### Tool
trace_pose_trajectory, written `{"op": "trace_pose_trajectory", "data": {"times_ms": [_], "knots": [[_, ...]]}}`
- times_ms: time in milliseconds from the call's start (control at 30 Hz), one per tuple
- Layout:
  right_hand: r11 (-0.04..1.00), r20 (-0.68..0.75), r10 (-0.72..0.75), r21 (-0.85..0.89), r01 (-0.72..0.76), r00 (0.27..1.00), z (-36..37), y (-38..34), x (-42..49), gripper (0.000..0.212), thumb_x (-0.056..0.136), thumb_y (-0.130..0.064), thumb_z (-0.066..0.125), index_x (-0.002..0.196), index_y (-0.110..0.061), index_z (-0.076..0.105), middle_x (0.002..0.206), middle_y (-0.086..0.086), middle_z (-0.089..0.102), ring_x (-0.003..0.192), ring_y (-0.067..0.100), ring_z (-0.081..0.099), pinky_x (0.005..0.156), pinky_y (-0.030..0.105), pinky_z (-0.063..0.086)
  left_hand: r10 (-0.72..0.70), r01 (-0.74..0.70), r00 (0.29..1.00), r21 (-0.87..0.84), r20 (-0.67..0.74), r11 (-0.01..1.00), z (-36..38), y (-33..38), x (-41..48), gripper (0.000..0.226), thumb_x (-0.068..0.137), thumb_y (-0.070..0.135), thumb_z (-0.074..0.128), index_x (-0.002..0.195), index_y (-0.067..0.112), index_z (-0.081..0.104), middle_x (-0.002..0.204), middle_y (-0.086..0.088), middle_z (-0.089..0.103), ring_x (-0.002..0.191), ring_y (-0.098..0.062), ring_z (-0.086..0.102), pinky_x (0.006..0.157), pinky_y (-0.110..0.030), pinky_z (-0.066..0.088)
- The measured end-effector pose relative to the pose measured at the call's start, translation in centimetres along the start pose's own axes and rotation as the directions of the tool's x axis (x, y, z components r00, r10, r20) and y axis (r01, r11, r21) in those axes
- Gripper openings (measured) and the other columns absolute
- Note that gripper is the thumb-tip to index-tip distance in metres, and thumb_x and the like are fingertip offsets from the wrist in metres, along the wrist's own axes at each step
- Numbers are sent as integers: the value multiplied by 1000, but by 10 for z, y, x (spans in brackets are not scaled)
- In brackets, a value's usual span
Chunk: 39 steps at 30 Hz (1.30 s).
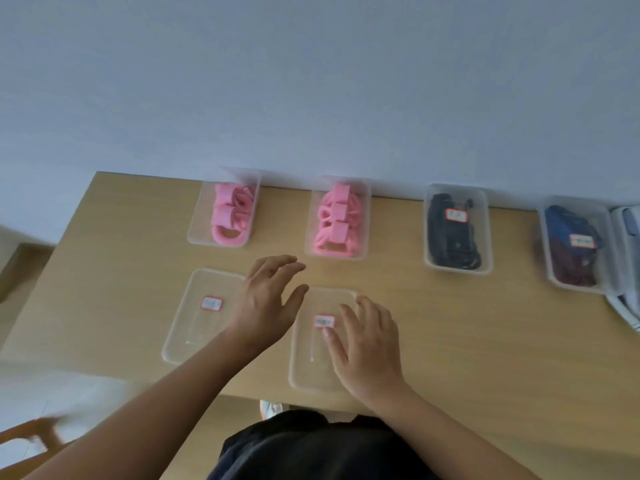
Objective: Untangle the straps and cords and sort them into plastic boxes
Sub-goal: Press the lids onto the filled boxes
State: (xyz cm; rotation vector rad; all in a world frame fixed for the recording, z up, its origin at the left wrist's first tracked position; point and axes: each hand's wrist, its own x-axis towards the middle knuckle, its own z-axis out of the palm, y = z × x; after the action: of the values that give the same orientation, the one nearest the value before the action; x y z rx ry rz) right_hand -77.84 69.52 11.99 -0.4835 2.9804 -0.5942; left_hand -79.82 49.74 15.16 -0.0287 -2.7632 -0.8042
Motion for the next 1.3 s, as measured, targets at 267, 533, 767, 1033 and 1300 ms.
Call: {"op": "trace_pose_trajectory", "data": {"times_ms": [267,533,767,1033,1300], "knots": [[966,231,222,-184,-182,947,41,-71,-14,91,79,-73,43,155,-25,28,167,9,4,150,38,11,114,57,21,-427,455,890,-266,158,850,-49,-39,-24,24,94,21,73,118,21,74,120,7,69,102,-17,66,95,-45,55],[989,-28,115,-86,-117,993,14,-86,-2,81,71,-58,58,143,-24,46,160,10,29,141,36,32,101,54,37,-496,590,807,-404,319,699,-49,-45,10,22,97,30,68,118,26,71,113,15,71,102,-1,65,83,-24,52],[965,-121,196,-153,-213,973,-23,-71,119,84,76,-65,52,147,-24,36,157,13,32,142,38,28,102,58,34,-464,778,628,-508,625,370,-24,-38,73,27,98,41,68,115,21,68,118,-2,70,104,-19,68,89,-38,61],[950,61,195,-259,-173,979,-9,-38,187,86,81,-79,29,152,-30,24,165,10,15,150,33,11,106,55,26,-496,828,552,-511,670,231,15,-31,140,16,97,24,71,109,14,70,111,-20,73,87,-23,65,81,-41,59],[978,79,59,-206,-41,995,0,-8,192,92,86,-86,14,159,-30,12,168,8,-8,153,27,-16,122,50,-4,-489,861,508,-403,709,311,31,-45,165,5,94,10,71,94,9,66,75,-7,65,58,-16,57,55,-29,48]]}}
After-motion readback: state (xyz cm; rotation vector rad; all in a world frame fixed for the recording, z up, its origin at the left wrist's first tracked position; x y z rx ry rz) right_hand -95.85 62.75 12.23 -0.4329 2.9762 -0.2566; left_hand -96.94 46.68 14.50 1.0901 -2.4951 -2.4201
